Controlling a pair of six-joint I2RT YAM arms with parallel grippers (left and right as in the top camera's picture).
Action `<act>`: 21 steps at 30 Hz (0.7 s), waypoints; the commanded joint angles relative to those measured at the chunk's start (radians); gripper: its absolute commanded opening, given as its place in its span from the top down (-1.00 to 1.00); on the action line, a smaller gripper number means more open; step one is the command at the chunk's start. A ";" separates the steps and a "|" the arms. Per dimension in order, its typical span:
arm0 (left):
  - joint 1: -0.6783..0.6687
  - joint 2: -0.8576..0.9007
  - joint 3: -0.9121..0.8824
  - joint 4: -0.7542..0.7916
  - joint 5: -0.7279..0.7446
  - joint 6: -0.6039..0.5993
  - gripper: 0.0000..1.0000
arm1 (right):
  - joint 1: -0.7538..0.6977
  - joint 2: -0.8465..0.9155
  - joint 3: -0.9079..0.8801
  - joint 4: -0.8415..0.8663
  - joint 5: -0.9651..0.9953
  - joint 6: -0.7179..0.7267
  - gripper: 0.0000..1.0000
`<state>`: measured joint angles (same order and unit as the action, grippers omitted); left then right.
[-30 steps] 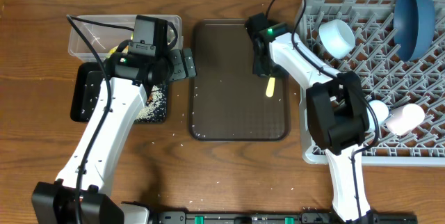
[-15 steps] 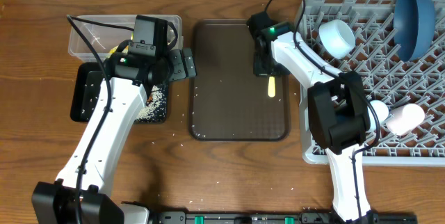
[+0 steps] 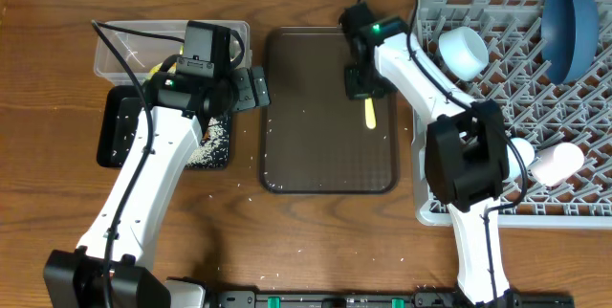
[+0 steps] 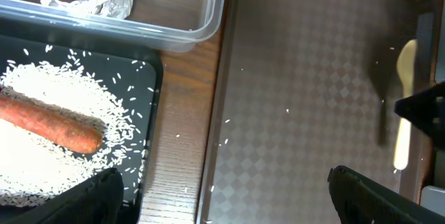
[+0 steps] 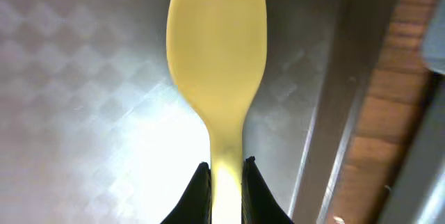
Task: Sort waste into correct bins and load items into the dishwasher rack
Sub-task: 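Carry the yellow spoon with the right gripper and drop it in the rack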
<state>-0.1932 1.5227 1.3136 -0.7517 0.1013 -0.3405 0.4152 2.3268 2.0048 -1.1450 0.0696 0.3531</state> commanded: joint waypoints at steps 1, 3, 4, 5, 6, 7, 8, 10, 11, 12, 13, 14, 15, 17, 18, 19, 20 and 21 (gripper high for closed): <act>0.003 0.000 0.016 0.000 -0.006 0.002 -0.93 | -0.015 -0.085 0.078 -0.059 -0.015 -0.040 0.98; 0.003 0.000 0.016 0.000 -0.006 0.002 -0.93 | -0.030 -0.119 0.108 -0.115 -0.015 -0.042 0.97; 0.003 0.000 0.016 0.000 -0.006 0.002 -0.93 | -0.038 -0.135 0.117 -0.138 -0.015 -0.047 0.98; 0.003 0.000 0.016 0.000 -0.006 0.002 -0.93 | -0.049 -0.156 0.124 -0.164 -0.015 -0.049 0.97; 0.003 0.000 0.016 0.000 -0.006 0.002 -0.93 | -0.061 -0.174 0.126 -0.184 -0.015 -0.059 0.97; 0.003 0.000 0.016 0.000 -0.006 0.002 -0.93 | -0.075 -0.195 0.126 -0.208 -0.015 -0.067 0.98; 0.003 0.000 0.016 0.000 -0.006 0.002 -0.93 | -0.092 -0.216 0.126 -0.232 -0.015 -0.078 0.97; 0.003 0.000 0.016 0.000 -0.006 0.002 -0.93 | -0.128 -0.251 0.125 -0.277 -0.015 -0.122 0.93; 0.003 0.000 0.016 0.000 -0.006 0.002 -0.93 | -0.144 -0.263 0.125 -0.297 -0.014 -0.146 0.92; 0.003 0.000 0.016 0.000 -0.006 0.002 -0.93 | -0.164 -0.274 0.125 -0.319 -0.014 -0.171 0.91; 0.003 0.000 0.016 0.000 -0.006 0.002 -0.93 | -0.185 -0.281 0.125 -0.341 -0.013 -0.188 0.90; 0.003 0.000 0.016 0.000 -0.006 0.002 -0.93 | -0.204 -0.284 0.125 -0.358 -0.013 -0.200 0.90; 0.003 0.000 0.016 0.000 -0.006 0.002 -0.93 | -0.224 -0.285 0.125 -0.373 -0.014 -0.213 0.90; 0.003 0.000 0.016 0.000 -0.006 0.002 -0.93 | -0.262 -0.284 0.124 -0.392 -0.014 -0.238 0.88; 0.003 0.000 0.016 0.000 -0.006 0.002 -0.93 | -0.279 -0.281 0.119 -0.393 -0.014 -0.252 0.88; 0.003 0.000 0.016 0.000 -0.006 0.002 -0.93 | -0.293 -0.280 0.113 -0.391 -0.014 -0.264 0.87; 0.003 0.000 0.016 0.000 -0.006 0.002 -0.93 | -0.305 -0.279 0.105 -0.385 -0.014 -0.271 0.85; 0.003 0.000 0.016 0.000 -0.006 0.002 -0.93 | -0.313 -0.279 0.096 -0.378 -0.014 -0.278 0.84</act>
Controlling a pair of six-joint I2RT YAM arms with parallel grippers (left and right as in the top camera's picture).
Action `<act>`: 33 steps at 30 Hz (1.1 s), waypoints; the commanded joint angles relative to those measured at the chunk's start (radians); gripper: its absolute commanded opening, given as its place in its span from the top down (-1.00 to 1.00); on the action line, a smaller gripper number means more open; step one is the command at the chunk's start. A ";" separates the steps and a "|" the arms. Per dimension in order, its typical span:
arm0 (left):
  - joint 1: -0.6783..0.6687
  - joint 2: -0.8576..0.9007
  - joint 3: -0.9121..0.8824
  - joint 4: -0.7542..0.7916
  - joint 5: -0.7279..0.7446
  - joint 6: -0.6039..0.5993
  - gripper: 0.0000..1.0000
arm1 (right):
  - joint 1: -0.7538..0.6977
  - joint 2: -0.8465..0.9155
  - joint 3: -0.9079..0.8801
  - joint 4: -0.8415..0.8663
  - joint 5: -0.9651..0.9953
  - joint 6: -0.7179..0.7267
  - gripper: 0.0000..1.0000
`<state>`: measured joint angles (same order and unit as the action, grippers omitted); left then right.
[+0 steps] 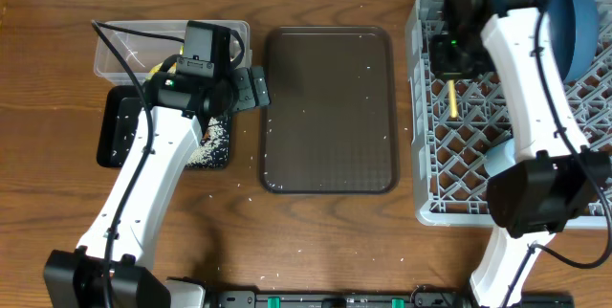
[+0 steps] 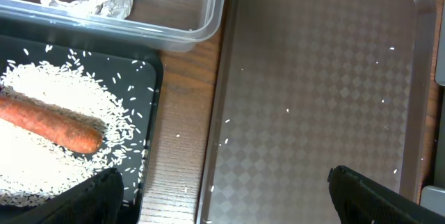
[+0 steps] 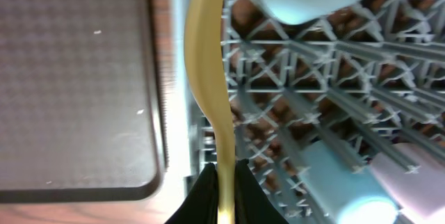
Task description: Sort waste into correct bins and load items into the dishwasher rack
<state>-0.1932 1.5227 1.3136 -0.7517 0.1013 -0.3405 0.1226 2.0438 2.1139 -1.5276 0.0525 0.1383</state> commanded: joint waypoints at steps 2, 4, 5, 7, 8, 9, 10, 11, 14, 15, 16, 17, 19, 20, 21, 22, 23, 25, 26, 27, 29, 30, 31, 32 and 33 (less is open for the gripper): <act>0.003 0.000 0.016 0.000 -0.006 0.002 -0.93 | -0.031 0.004 -0.043 0.025 0.002 -0.077 0.83; 0.003 0.000 0.016 0.000 -0.006 0.002 -0.93 | -0.031 0.004 -0.075 0.043 0.001 -0.085 0.82; 0.003 0.000 0.016 0.000 -0.006 0.002 -0.94 | -0.029 0.004 -0.093 0.053 0.000 -0.085 0.82; 0.003 0.000 0.016 0.000 -0.006 0.002 -0.93 | -0.027 0.004 -0.131 0.072 -0.010 -0.085 0.83; 0.003 0.000 0.016 0.000 -0.006 0.002 -0.93 | -0.024 0.004 -0.149 0.082 -0.011 -0.085 0.82; 0.003 0.000 0.016 0.000 -0.006 0.002 -0.93 | -0.021 0.004 -0.169 0.096 -0.012 -0.085 0.80; 0.003 0.000 0.016 0.000 -0.006 0.002 -0.93 | -0.019 0.004 -0.184 0.105 -0.012 -0.085 0.81; 0.003 0.000 0.016 0.000 -0.006 0.002 -0.93 | -0.016 0.004 -0.196 0.112 -0.013 -0.084 0.79; 0.003 0.000 0.016 0.000 -0.006 0.002 -0.93 | -0.011 0.004 -0.215 0.126 -0.013 -0.084 0.71; 0.003 0.000 0.016 0.000 -0.006 0.002 -0.93 | -0.011 0.004 -0.215 0.127 -0.013 -0.084 0.68; 0.003 0.000 0.016 0.000 -0.006 0.002 -0.93 | -0.011 0.004 -0.215 0.129 -0.013 -0.084 0.67; 0.003 0.000 0.016 0.000 -0.006 0.002 -0.93 | -0.011 0.004 -0.215 0.130 -0.013 -0.084 0.66; 0.003 0.000 0.016 0.000 -0.006 0.002 -0.93 | -0.011 0.004 -0.215 0.130 -0.013 -0.084 0.65; 0.003 0.000 0.016 0.000 -0.006 0.002 -0.94 | -0.011 0.004 -0.215 0.130 -0.013 -0.084 0.64; 0.003 0.000 0.016 0.000 -0.006 0.002 -0.93 | -0.011 0.004 -0.215 0.131 -0.013 -0.084 0.65; 0.003 0.000 0.016 0.000 -0.006 0.002 -0.93 | -0.011 0.004 -0.215 0.134 -0.013 -0.084 0.65; 0.003 0.000 0.016 0.000 -0.006 0.002 -0.93 | -0.011 0.004 -0.215 0.137 -0.013 -0.084 0.65; 0.003 0.000 0.016 0.000 -0.006 0.002 -0.93 | -0.011 0.004 -0.214 0.142 -0.013 -0.084 0.65; 0.003 0.000 0.016 0.000 -0.006 0.002 -0.93 | -0.011 0.003 -0.210 0.142 -0.013 -0.084 0.66; 0.003 0.000 0.016 0.000 -0.006 0.002 -0.93 | -0.011 0.003 -0.204 0.141 -0.013 -0.084 0.66; 0.003 0.000 0.016 0.000 -0.006 0.002 -0.93 | -0.011 -0.003 -0.182 0.137 -0.023 -0.084 0.67; 0.003 0.000 0.016 0.000 -0.006 0.002 -0.93 | -0.011 -0.007 -0.169 0.135 -0.030 -0.085 0.67; 0.003 0.000 0.016 0.000 -0.006 0.002 -0.94 | -0.011 -0.014 -0.153 0.130 -0.036 -0.085 0.67; 0.003 0.000 0.016 0.000 -0.006 0.002 -0.93 | -0.011 -0.024 -0.130 0.124 -0.045 -0.085 0.67; 0.003 0.000 0.016 0.000 -0.006 0.002 -0.93 | -0.011 -0.034 -0.111 0.118 -0.055 -0.085 0.67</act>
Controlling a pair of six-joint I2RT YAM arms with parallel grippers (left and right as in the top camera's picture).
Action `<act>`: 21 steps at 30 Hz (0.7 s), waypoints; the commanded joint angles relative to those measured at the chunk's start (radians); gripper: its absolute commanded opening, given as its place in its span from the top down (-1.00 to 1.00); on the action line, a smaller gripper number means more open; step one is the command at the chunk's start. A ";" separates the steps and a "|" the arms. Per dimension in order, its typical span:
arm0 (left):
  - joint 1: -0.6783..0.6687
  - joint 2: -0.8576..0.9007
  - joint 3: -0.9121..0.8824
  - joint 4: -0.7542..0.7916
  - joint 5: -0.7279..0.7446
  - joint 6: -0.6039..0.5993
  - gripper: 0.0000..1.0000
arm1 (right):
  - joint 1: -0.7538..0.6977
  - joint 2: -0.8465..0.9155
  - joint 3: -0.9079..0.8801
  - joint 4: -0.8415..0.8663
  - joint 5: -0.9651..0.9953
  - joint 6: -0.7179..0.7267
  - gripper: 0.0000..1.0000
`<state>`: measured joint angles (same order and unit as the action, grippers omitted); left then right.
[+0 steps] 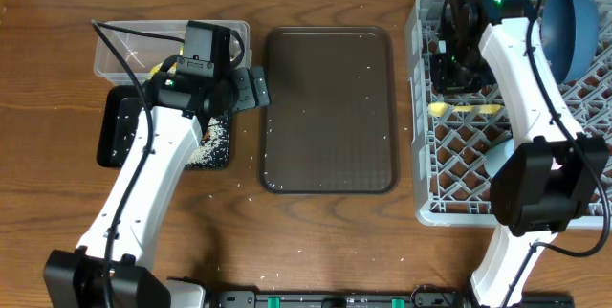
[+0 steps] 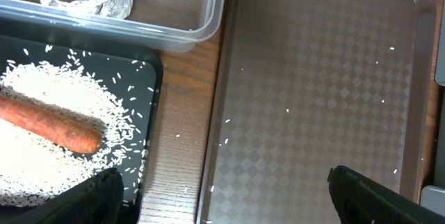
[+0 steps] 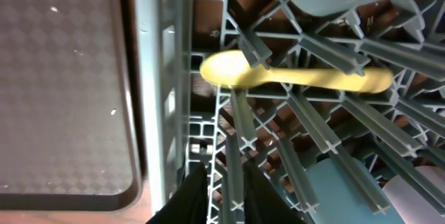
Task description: Sort waste into correct bins and load items into the dishwasher rack
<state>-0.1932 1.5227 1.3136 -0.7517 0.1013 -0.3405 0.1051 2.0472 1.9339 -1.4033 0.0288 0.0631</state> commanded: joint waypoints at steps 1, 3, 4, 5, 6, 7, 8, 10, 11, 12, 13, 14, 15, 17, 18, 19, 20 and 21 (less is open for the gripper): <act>0.003 0.000 0.016 0.000 -0.006 0.002 -0.93 | 0.007 -0.053 0.092 -0.013 -0.048 -0.016 0.67; 0.003 0.000 0.016 0.000 -0.006 0.002 -0.93 | 0.007 -0.093 0.136 -0.027 -0.083 -0.032 0.60; 0.003 0.000 0.016 0.000 -0.006 0.002 -0.93 | 0.007 -0.119 0.152 -0.030 -0.094 -0.039 0.54; 0.003 0.000 0.016 0.000 -0.006 0.002 -0.93 | 0.007 -0.145 0.163 -0.032 -0.093 -0.039 0.48; 0.003 0.000 0.016 0.000 -0.006 0.002 -0.94 | 0.007 -0.174 0.173 -0.033 -0.093 -0.039 0.38; 0.003 0.000 0.016 0.000 -0.006 0.002 -0.93 | 0.007 -0.209 0.181 -0.034 -0.093 -0.039 0.25; 0.003 0.000 0.016 0.000 -0.006 0.002 -0.93 | 0.007 -0.249 0.187 -0.035 -0.093 -0.038 0.13; 0.003 0.000 0.016 0.000 -0.006 0.002 -0.93 | 0.006 -0.326 0.187 -0.040 -0.093 -0.034 -0.99; 0.003 0.000 0.016 0.000 -0.006 0.002 -0.93 | 0.007 -0.365 0.187 -0.042 -0.094 -0.034 -0.98; 0.003 0.000 0.016 0.000 -0.006 0.002 -0.94 | 0.008 -0.405 0.187 -0.041 -0.098 -0.034 -0.98; 0.003 0.000 0.016 0.000 -0.006 0.002 -0.93 | 0.008 -0.435 0.187 -0.042 -0.098 -0.034 -0.98; 0.003 0.000 0.016 0.000 -0.006 0.002 -0.93 | 0.007 -0.476 0.187 -0.041 -0.098 -0.035 -0.99; 0.003 0.000 0.016 0.000 -0.006 0.002 -0.93 | 0.007 -0.499 0.187 -0.042 -0.097 -0.035 -0.98; 0.003 0.000 0.016 0.000 -0.006 0.002 -0.93 | 0.006 -0.555 0.187 -0.042 -0.097 -0.035 -0.98; 0.003 0.000 0.016 0.000 -0.006 0.002 -0.93 | 0.006 -0.582 0.187 -0.047 -0.097 -0.035 -0.98; 0.003 0.000 0.016 0.000 -0.006 0.002 -0.93 | 0.006 -0.605 0.187 -0.068 -0.080 -0.050 -0.98; 0.003 0.000 0.016 0.000 -0.006 0.002 -0.93 | 0.006 -0.631 0.187 -0.099 -0.050 -0.072 -0.99; 0.003 0.000 0.016 0.000 -0.006 0.002 -0.93 | 0.006 -0.656 0.187 -0.143 -0.027 -0.080 -0.99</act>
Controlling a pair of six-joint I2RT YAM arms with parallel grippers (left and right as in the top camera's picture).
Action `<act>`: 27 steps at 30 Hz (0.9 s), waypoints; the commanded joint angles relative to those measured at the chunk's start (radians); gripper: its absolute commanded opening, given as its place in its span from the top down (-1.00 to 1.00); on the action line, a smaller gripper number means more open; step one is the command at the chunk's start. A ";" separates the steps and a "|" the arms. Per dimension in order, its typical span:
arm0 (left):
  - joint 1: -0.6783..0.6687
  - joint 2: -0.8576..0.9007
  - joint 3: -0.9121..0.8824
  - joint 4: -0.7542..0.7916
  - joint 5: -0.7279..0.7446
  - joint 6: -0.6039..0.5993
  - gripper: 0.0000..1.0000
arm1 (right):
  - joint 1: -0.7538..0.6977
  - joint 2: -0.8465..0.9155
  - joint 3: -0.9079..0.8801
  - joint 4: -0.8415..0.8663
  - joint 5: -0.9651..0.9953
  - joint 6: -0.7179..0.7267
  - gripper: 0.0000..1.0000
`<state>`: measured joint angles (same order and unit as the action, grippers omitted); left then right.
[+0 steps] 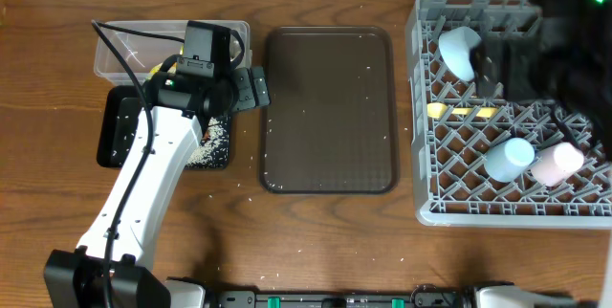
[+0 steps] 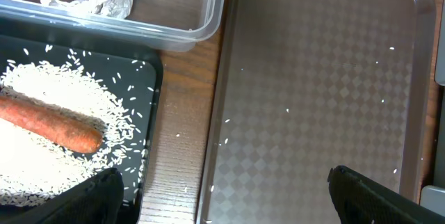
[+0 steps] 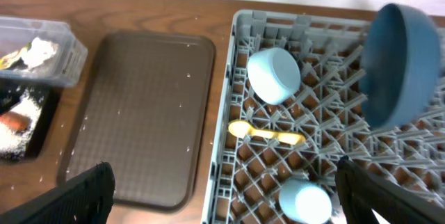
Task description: Sort waste into correct bins and load items into the dishwasher rack
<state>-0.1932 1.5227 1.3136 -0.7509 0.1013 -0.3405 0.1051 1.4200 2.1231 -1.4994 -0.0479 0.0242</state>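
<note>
The yellow spoon point(image 1: 459, 110) lies flat across the grid of the grey dishwasher rack point(image 1: 422, 155), near its left side; the right wrist view also shows the spoon point(image 3: 268, 133). My right gripper point(image 3: 224, 182) hangs open and empty, high above the rack and tray. In the overhead view the right arm point(image 1: 555, 55) is a dark blur over the rack's far right. My left gripper point(image 2: 226, 186) is open and empty over the brown tray's point(image 2: 313, 92) left edge, beside the black bin point(image 2: 149, 71).
The rack holds a white cup point(image 1: 459, 50), a light blue cup point(image 1: 507, 158), a pink cup point(image 1: 557, 163) and a blue bowl point(image 3: 396, 64). The clear bin point(image 1: 172, 45) holds crumpled paper. The black bin holds rice and an orange sausage-like piece point(image 2: 49, 123). Rice grains dot the tray.
My right gripper was low over the rack with its fingers close together, just off the spoon. Now it is high above the rack and wide open. The spoon and the left arm have not moved.
My right gripper was shut on the yellow spoon on the brown tray. Then it held the spoon over the rack's left side. Later the spoon lay in the rack, free of the fingers. Now the gripper is raised and open. The left arm stayed still throughout.
</note>
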 commanded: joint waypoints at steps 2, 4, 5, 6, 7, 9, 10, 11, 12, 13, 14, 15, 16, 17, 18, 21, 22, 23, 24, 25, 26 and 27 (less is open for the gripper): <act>0.003 0.000 0.016 0.000 -0.006 0.002 -0.93 | 0.006 -0.068 -0.003 -0.108 0.092 -0.039 -0.98; 0.003 0.000 0.016 0.000 -0.006 0.002 -0.94 | 0.004 -0.106 -0.006 -0.134 0.143 -0.014 -0.99; 0.003 0.000 0.016 0.000 -0.006 0.002 -0.93 | 0.000 -0.121 -0.009 -0.135 0.163 0.002 -0.99; 0.003 0.000 0.016 0.000 -0.006 0.002 -0.93 | -0.005 -0.135 -0.011 -0.134 0.179 0.014 -0.98; 0.003 0.000 0.016 0.000 -0.006 0.002 -0.93 | -0.016 -0.140 -0.013 -0.126 0.182 0.016 -0.98; 0.003 0.000 0.016 0.000 -0.006 0.002 -0.93 | -0.037 -0.161 -0.029 -0.074 0.172 0.016 -0.98; 0.003 0.000 0.016 0.000 -0.006 0.002 -0.93 | -0.052 -0.182 -0.057 -0.020 0.162 0.014 -0.99; 0.003 0.000 0.016 0.000 -0.006 0.002 -0.93 | -0.062 -0.200 -0.086 0.026 0.151 0.009 -0.98; 0.003 0.000 0.016 0.000 -0.006 0.002 -0.93 | -0.071 -0.222 -0.126 0.078 0.140 -0.003 -0.98; 0.003 0.000 0.016 0.000 -0.006 0.002 -0.94 | -0.080 -0.251 -0.184 0.144 0.127 -0.021 -0.98; 0.003 0.000 0.016 0.000 -0.006 0.002 -0.93 | -0.087 -0.279 -0.242 0.206 0.110 -0.040 -0.98; 0.003 0.000 0.016 0.000 -0.006 0.002 -0.93 | -0.098 -0.314 -0.319 0.286 0.090 -0.060 -0.99; 0.003 0.000 0.016 -0.001 -0.006 0.002 -0.93 | -0.108 -0.347 -0.391 0.359 0.071 -0.074 -0.98; 0.003 0.000 0.016 0.000 -0.006 0.002 -0.93 | -0.122 -0.385 -0.481 0.447 0.049 -0.083 -0.99; 0.003 0.000 0.016 0.000 -0.006 0.002 -0.93 | -0.137 -0.425 -0.576 0.540 0.032 -0.082 -0.99; 0.003 0.000 0.016 0.000 -0.006 0.002 -0.94 | -0.169 -0.531 -0.845 0.798 -0.019 -0.082 -0.98; 0.003 0.000 0.016 -0.001 -0.006 0.002 -0.93 | -0.175 -0.564 -0.931 0.880 -0.034 -0.082 -0.99; 0.003 0.000 0.016 0.000 -0.006 0.002 -0.93 | -0.181 -0.603 -1.030 0.974 -0.048 -0.082 -0.99; 0.003 0.000 0.016 0.000 -0.006 0.002 -0.93 | -0.184 -0.642 -1.128 1.065 -0.062 -0.082 -0.98; 0.003 0.000 0.016 0.000 -0.006 0.002 -0.93 | -0.184 -0.676 -1.211 1.142 -0.071 -0.082 -0.98; 0.003 0.000 0.016 0.000 -0.006 0.002 -0.93 | -0.184 -0.716 -1.304 1.226 -0.080 -0.082 -0.98; 0.003 0.000 0.016 0.000 -0.006 0.002 -0.93 | -0.184 -0.750 -1.380 1.290 -0.089 -0.082 -0.99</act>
<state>-0.1932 1.5227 1.3136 -0.7517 0.1013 -0.3405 -0.0692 0.7486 0.8963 -0.2836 -0.0753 -0.0429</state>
